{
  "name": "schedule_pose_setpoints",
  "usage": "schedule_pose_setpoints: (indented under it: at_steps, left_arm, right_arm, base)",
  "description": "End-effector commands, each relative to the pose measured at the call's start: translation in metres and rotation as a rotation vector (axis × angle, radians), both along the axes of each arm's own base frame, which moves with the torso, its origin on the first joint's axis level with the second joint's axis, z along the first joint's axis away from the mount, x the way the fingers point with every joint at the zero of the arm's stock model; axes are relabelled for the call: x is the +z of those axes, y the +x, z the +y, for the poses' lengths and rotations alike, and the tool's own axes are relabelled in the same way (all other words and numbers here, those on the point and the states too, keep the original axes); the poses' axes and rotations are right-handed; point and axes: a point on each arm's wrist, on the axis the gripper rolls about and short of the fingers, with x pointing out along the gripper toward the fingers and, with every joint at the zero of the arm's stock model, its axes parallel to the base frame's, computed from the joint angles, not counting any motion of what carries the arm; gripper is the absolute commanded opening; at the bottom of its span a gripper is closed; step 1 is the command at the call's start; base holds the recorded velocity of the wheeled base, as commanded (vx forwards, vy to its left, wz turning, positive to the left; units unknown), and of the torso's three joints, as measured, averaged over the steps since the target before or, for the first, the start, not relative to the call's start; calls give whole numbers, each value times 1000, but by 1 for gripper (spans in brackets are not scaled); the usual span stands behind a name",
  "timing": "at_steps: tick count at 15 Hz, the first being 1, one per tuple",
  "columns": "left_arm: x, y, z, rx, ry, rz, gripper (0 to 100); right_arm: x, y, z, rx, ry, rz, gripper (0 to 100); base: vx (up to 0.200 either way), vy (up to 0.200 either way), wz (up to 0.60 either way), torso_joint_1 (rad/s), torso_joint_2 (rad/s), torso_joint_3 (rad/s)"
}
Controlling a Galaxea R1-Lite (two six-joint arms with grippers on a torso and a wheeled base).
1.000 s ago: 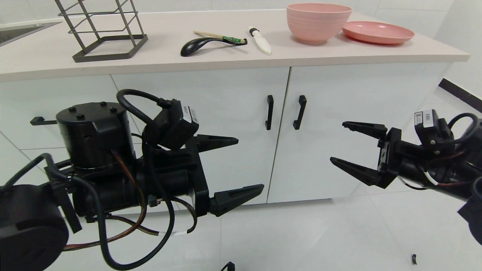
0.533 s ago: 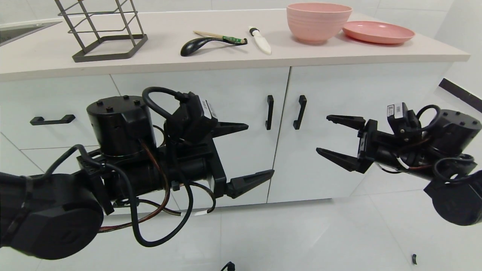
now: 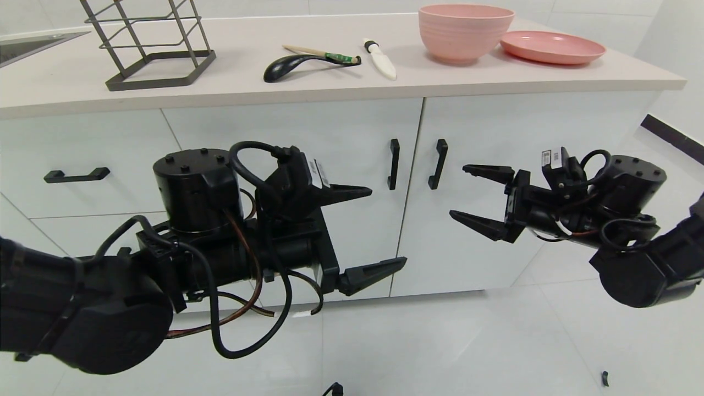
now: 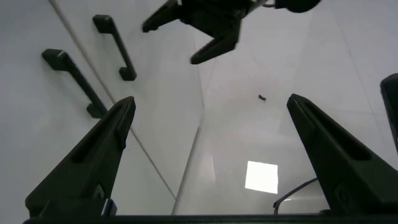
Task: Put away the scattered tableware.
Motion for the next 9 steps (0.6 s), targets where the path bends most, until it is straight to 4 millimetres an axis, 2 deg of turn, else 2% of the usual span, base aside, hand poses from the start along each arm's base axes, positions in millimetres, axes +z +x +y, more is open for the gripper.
schedule_pose_setpoints:
  at_steps: [1, 4, 9]
  left_arm:
    - [-11, 3, -5, -29, 21, 20, 100]
    - [-14, 7, -8, -32, 21, 7, 100]
    - [-5, 6, -2, 3, 2, -2, 100]
  right_arm:
    - [-5, 13, 5, 11, 1, -5, 100]
    - [-12, 30, 14, 25, 4, -22, 100]
    - [-11, 43, 16, 46, 15, -40, 100]
  base:
    - [0, 0, 0, 0, 0, 0]
    - [0, 0, 0, 0, 0, 0]
    - [0, 0, 0, 0, 0, 0]
